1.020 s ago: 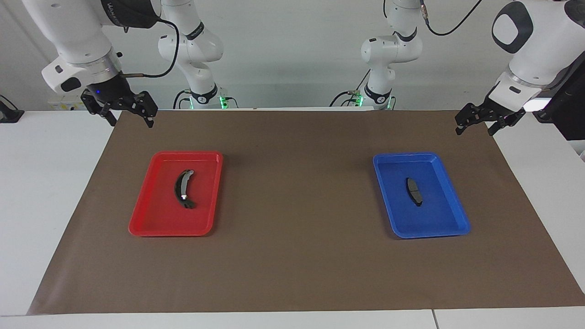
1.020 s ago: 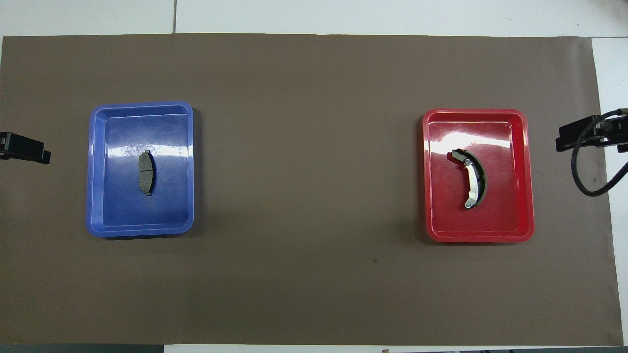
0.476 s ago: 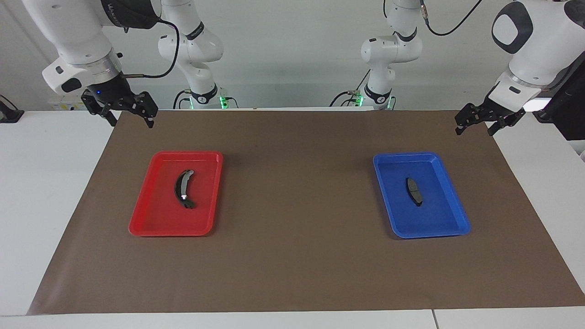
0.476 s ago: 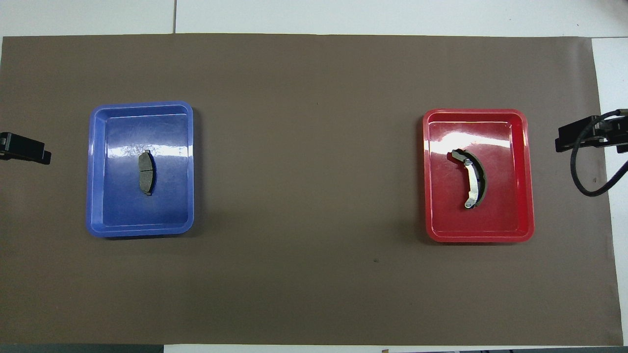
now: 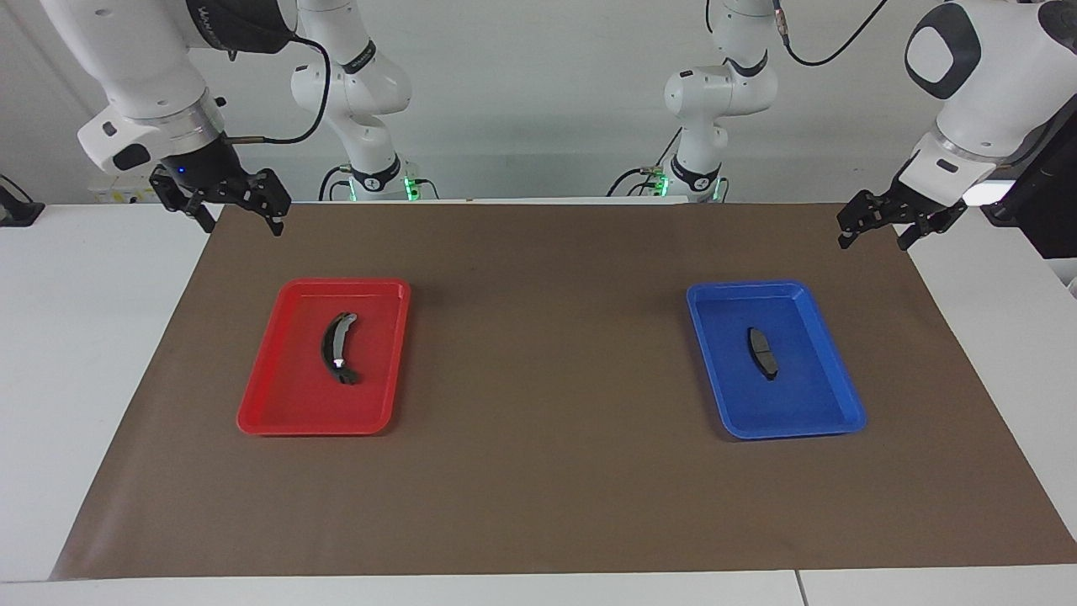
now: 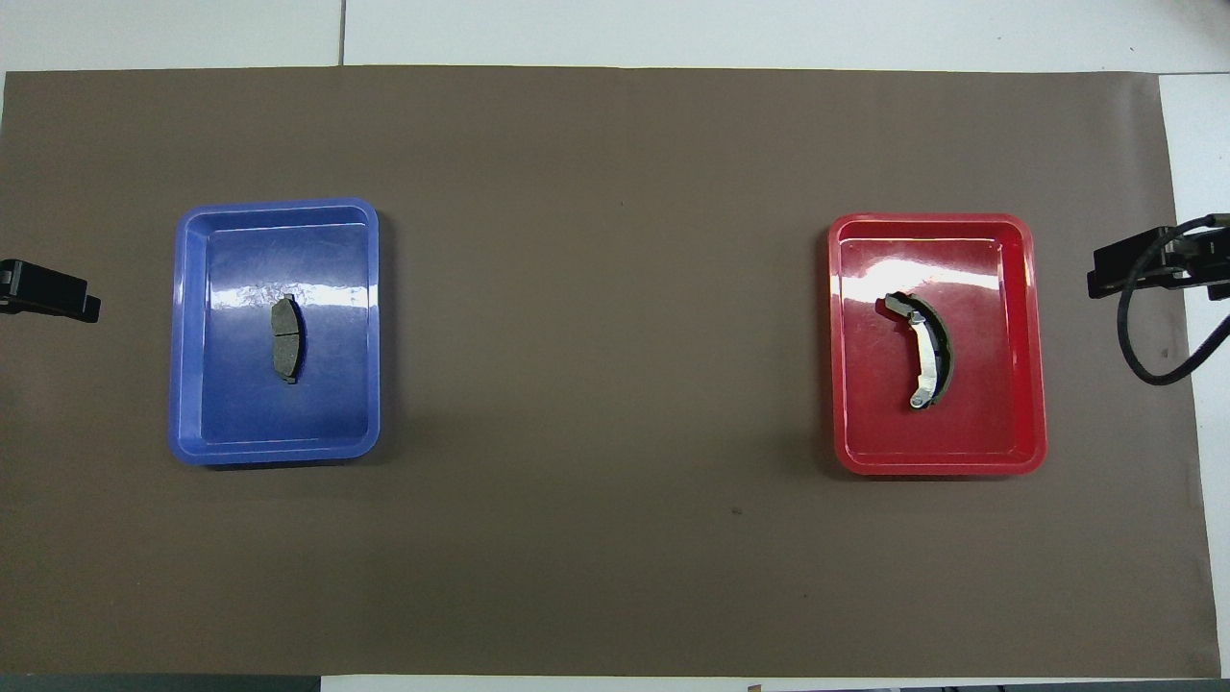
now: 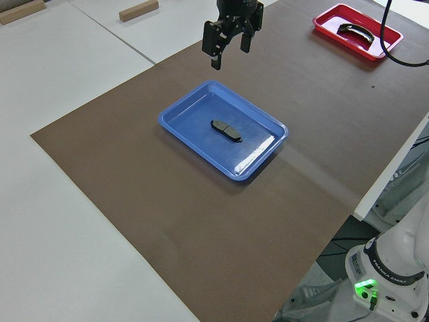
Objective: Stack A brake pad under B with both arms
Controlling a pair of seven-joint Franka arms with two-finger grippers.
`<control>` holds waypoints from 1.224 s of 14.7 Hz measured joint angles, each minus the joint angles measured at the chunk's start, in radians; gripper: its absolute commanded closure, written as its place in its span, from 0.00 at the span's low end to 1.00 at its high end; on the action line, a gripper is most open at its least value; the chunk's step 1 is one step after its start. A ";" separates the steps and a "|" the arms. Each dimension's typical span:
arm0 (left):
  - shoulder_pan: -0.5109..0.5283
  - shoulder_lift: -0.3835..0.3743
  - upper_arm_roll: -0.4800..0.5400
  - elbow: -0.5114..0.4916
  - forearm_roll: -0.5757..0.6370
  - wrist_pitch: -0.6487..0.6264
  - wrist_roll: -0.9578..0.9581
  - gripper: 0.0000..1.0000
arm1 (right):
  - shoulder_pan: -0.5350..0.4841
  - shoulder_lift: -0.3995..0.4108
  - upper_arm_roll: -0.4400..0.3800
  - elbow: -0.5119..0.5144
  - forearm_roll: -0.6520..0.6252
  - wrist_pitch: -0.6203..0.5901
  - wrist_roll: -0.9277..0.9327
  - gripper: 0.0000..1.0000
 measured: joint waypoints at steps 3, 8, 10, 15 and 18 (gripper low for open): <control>0.000 -0.001 -0.003 0.000 0.000 0.001 0.000 0.01 | 0.000 0.000 0.000 0.000 0.000 0.000 0.000 0.00; -0.003 -0.001 -0.016 -0.016 0.000 0.068 0.000 0.01 | 0.000 0.000 0.000 0.000 0.000 0.000 0.000 0.00; -0.007 -0.001 -0.021 -0.052 0.000 0.119 0.000 0.01 | 0.000 0.000 0.000 0.000 0.000 0.000 0.000 0.00; -0.035 0.011 -0.023 -0.233 0.000 0.352 0.000 0.01 | 0.000 0.000 0.000 -0.001 0.000 0.000 0.000 0.00; -0.046 0.038 -0.024 -0.385 0.000 0.537 0.000 0.01 | 0.000 0.000 0.000 -0.001 0.000 0.000 0.000 0.00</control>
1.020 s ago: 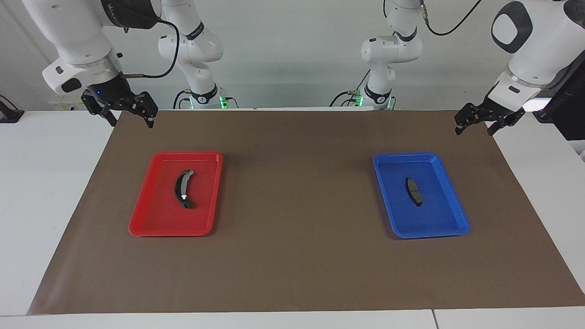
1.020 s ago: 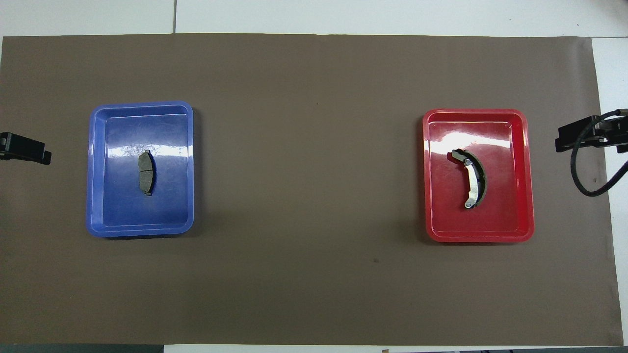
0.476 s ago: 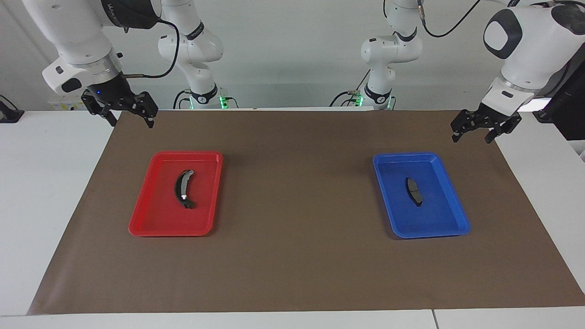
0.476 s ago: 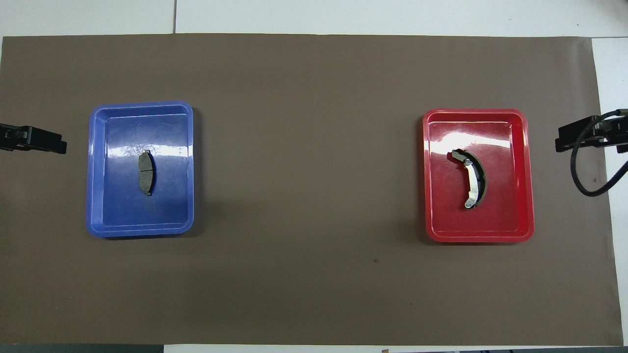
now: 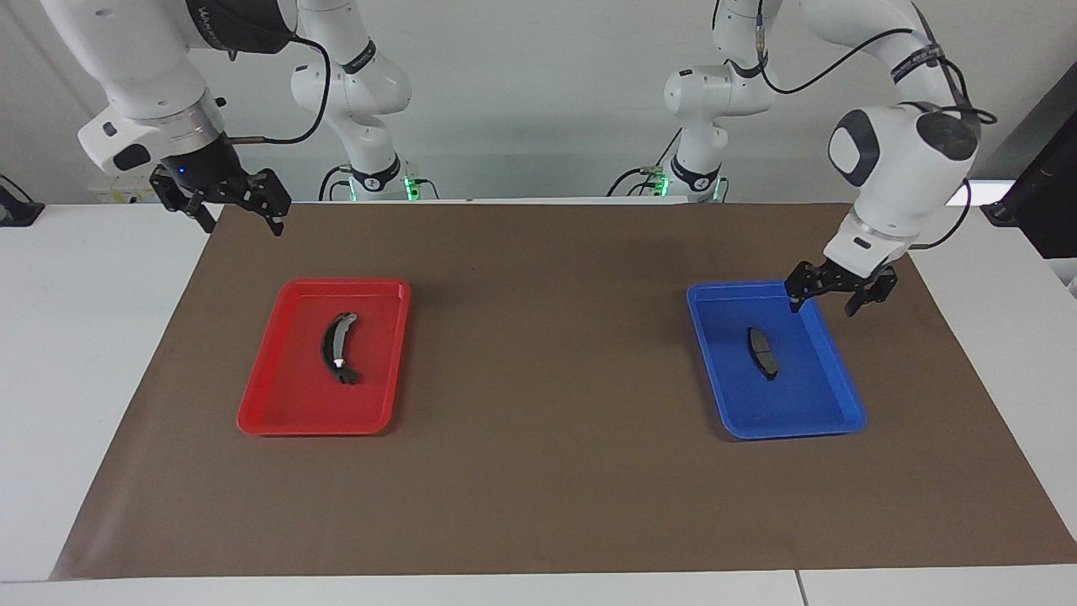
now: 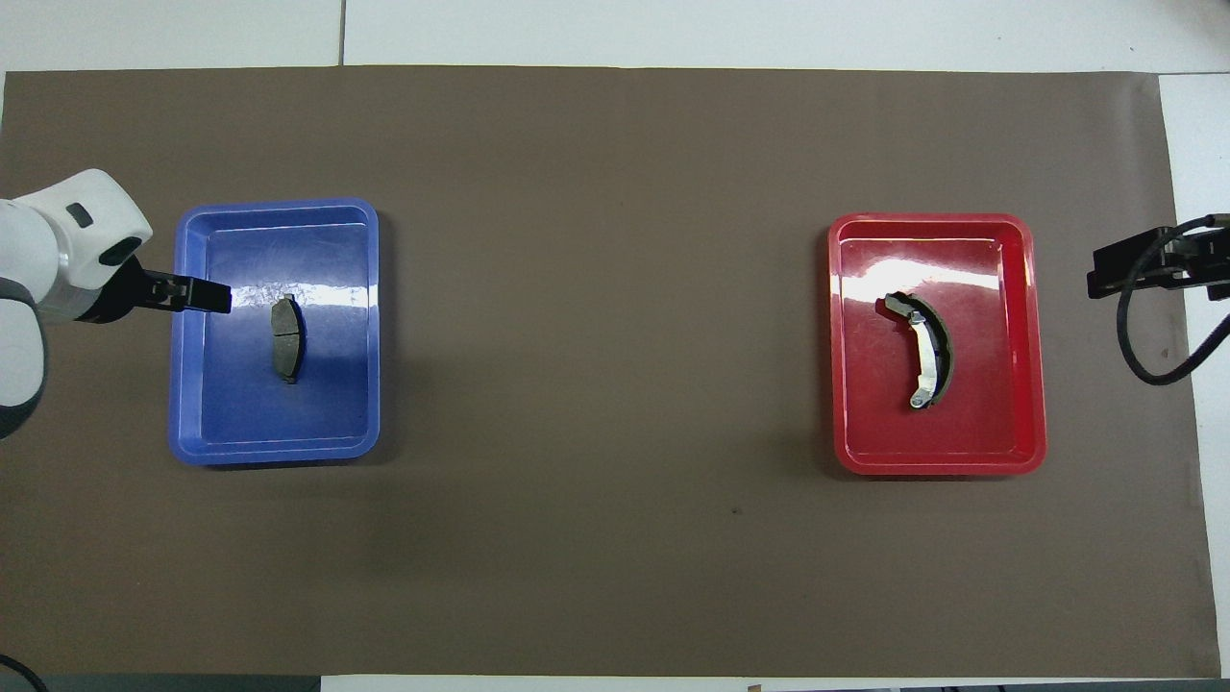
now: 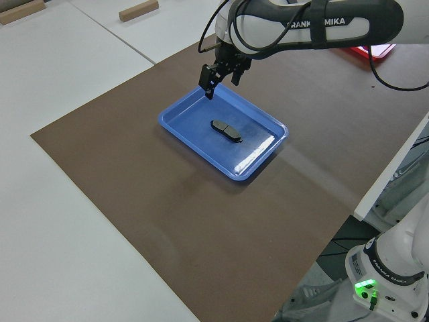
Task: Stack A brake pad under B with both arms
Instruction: 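Reach into the blue tray and grasp the dark brake pad with the left gripper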
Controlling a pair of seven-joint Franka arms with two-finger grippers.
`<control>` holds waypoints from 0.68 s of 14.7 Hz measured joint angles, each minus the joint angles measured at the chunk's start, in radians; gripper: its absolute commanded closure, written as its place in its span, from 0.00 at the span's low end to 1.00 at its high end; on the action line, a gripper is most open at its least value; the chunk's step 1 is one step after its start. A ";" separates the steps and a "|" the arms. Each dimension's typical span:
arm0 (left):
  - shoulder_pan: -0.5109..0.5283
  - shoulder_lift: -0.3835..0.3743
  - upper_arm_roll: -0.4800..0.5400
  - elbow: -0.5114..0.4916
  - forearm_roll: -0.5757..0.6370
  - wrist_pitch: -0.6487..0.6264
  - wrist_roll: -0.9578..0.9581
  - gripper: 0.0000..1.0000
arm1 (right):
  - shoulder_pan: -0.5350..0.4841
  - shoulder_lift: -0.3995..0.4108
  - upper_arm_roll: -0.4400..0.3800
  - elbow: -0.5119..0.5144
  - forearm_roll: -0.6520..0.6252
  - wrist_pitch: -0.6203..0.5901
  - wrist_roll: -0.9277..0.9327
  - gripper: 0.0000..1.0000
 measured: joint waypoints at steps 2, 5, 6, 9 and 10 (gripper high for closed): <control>-0.011 0.030 0.000 -0.078 0.000 0.103 -0.021 0.01 | 0.000 0.000 0.000 0.000 0.000 0.000 0.000 0.00; -0.025 0.081 -0.001 -0.142 0.000 0.235 -0.054 0.01 | 0.000 0.000 0.000 0.000 0.000 0.000 0.000 0.00; -0.028 0.097 -0.001 -0.160 0.000 0.276 -0.057 0.01 | 0.000 0.000 0.000 -0.001 0.000 0.000 0.000 0.00; -0.031 0.127 -0.001 -0.196 0.000 0.320 -0.060 0.27 | 0.000 0.000 0.000 -0.001 0.000 0.000 0.000 0.00; -0.031 0.131 -0.001 -0.204 0.000 0.323 -0.061 0.53 | 0.000 0.000 0.000 -0.001 0.000 0.000 0.000 0.00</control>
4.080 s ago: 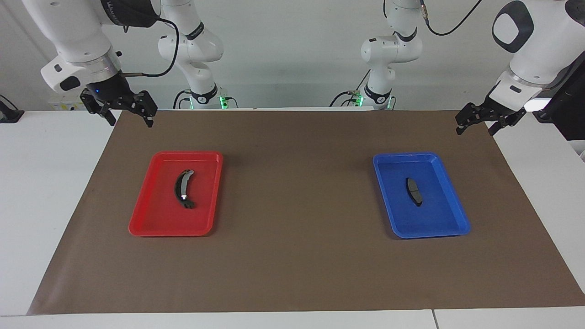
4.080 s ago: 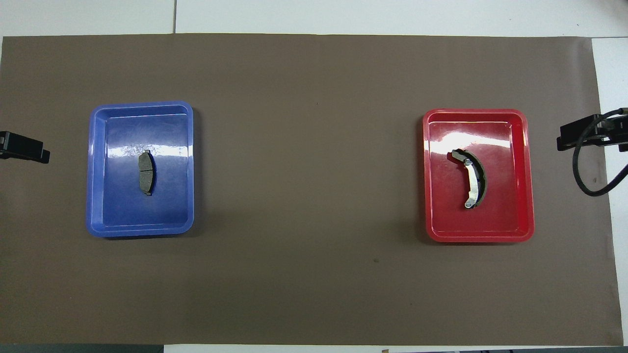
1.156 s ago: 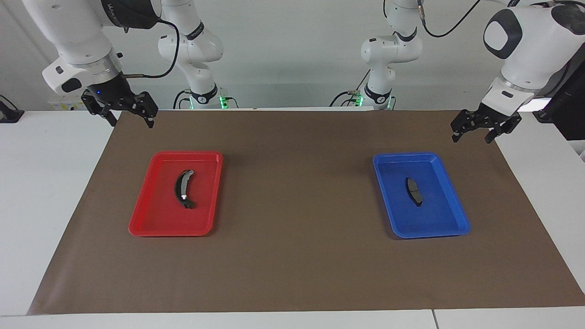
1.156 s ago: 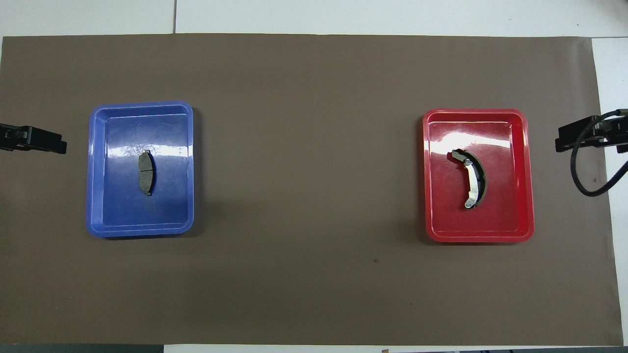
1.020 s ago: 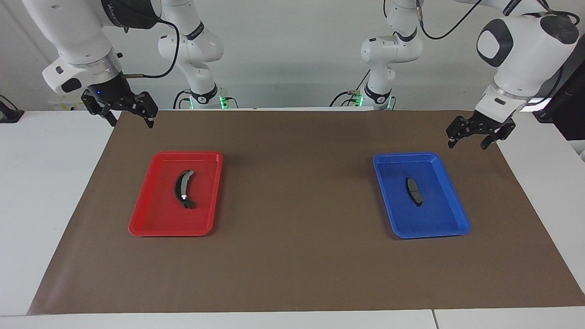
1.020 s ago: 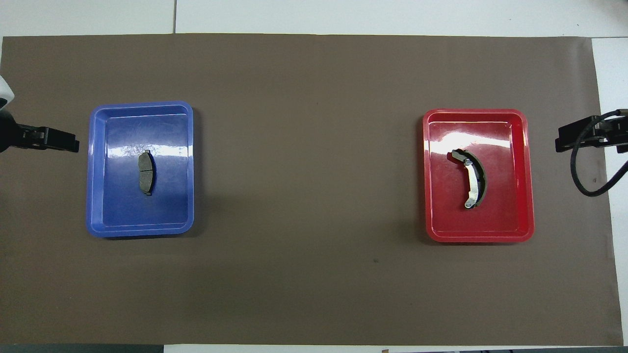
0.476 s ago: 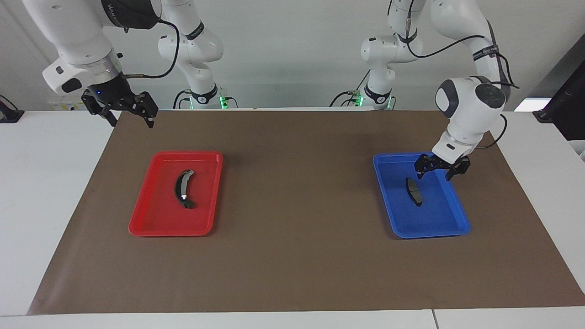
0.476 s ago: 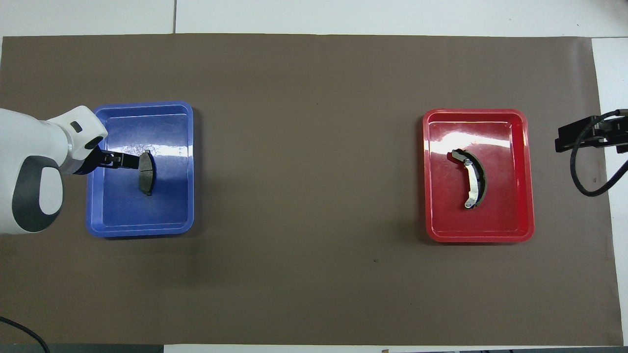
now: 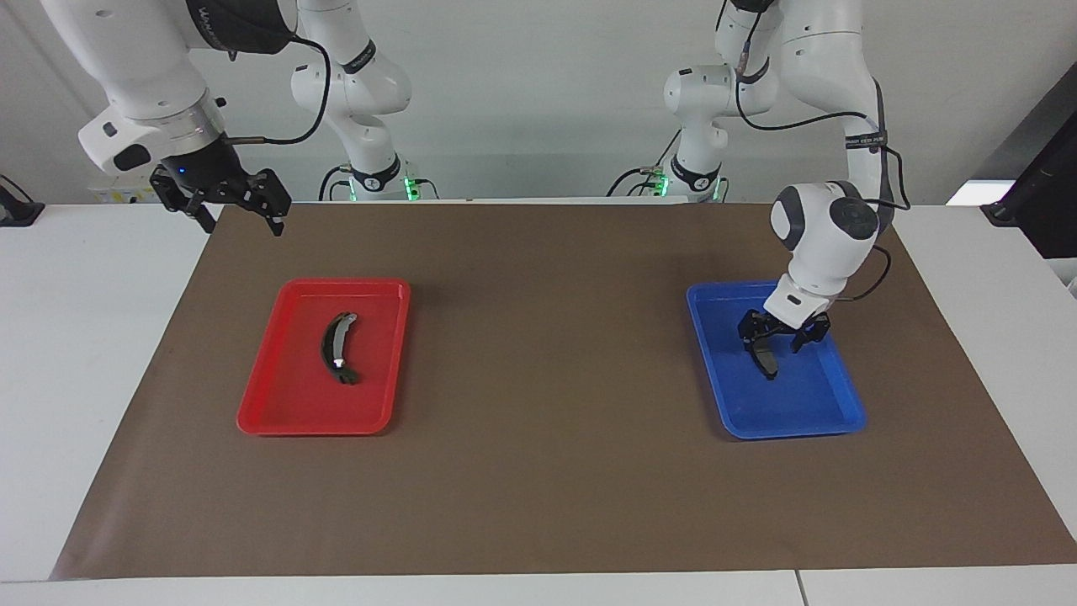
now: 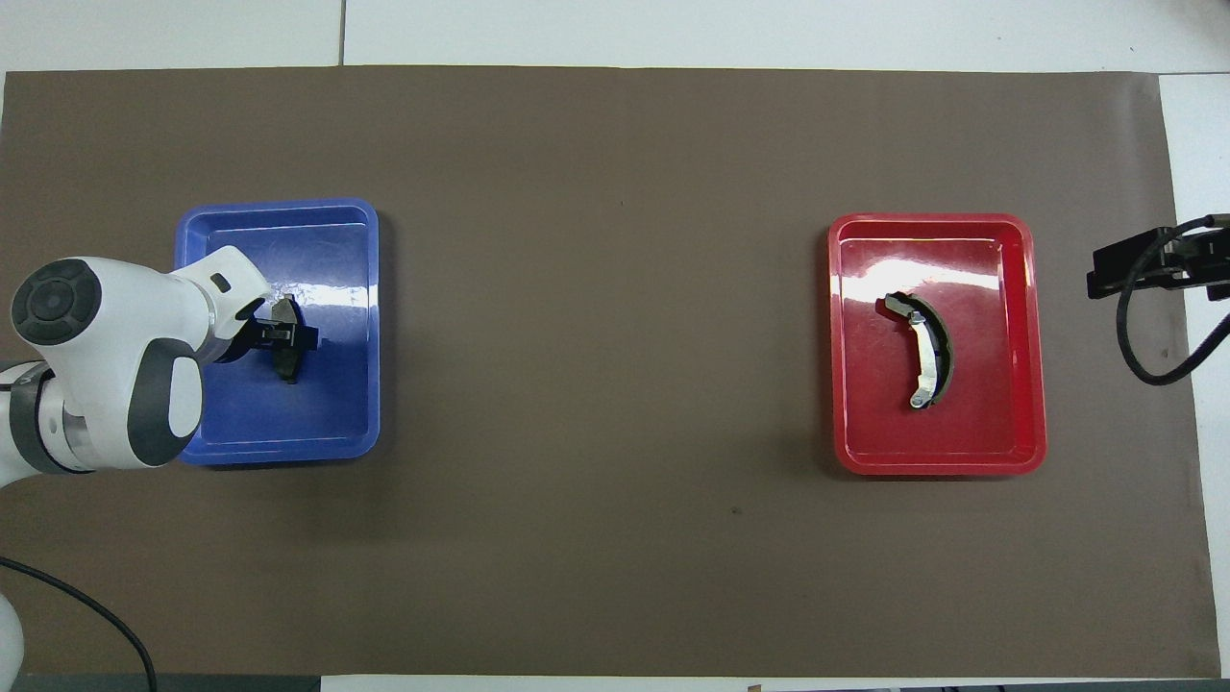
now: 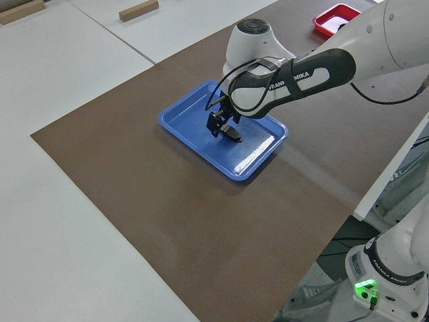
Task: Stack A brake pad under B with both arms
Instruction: 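Reach into the blue tray and grasp the dark brake pad with the left gripper, then lift the dark pad and carry it to the table center, left gripper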
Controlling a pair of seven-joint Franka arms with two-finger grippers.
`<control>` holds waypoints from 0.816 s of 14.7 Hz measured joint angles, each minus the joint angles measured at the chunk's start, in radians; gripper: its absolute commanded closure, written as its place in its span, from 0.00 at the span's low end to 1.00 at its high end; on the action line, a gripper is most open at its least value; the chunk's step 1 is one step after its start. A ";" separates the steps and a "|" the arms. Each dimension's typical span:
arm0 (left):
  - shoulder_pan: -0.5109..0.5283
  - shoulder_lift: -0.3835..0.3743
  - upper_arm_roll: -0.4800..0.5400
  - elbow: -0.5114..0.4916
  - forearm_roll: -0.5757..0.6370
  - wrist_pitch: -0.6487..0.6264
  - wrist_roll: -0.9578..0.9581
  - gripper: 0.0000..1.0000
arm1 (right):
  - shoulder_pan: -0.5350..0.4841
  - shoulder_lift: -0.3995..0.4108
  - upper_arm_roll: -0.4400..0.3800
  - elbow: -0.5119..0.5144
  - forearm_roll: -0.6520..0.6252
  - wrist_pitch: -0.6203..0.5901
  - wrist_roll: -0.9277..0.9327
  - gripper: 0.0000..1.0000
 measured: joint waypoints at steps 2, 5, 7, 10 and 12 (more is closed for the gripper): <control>0.000 0.005 0.000 -0.007 0.000 0.000 -0.003 0.77 | 0.000 0.000 0.000 0.000 0.000 0.000 0.000 0.00; -0.002 -0.008 0.000 0.001 0.000 -0.001 -0.004 0.79 | 0.000 0.000 0.000 0.000 0.000 0.000 0.000 0.00; -0.011 -0.025 0.000 0.030 0.000 -0.035 -0.029 0.79 | 0.000 0.000 0.000 0.000 0.000 0.000 0.000 0.00; -0.089 -0.036 0.000 0.149 0.000 -0.165 -0.158 0.78 | 0.000 -0.001 0.000 -0.009 0.000 0.003 0.000 0.00; -0.188 -0.032 -0.003 0.199 0.001 -0.184 -0.275 0.78 | 0.000 -0.012 0.000 -0.048 0.000 0.045 0.000 0.00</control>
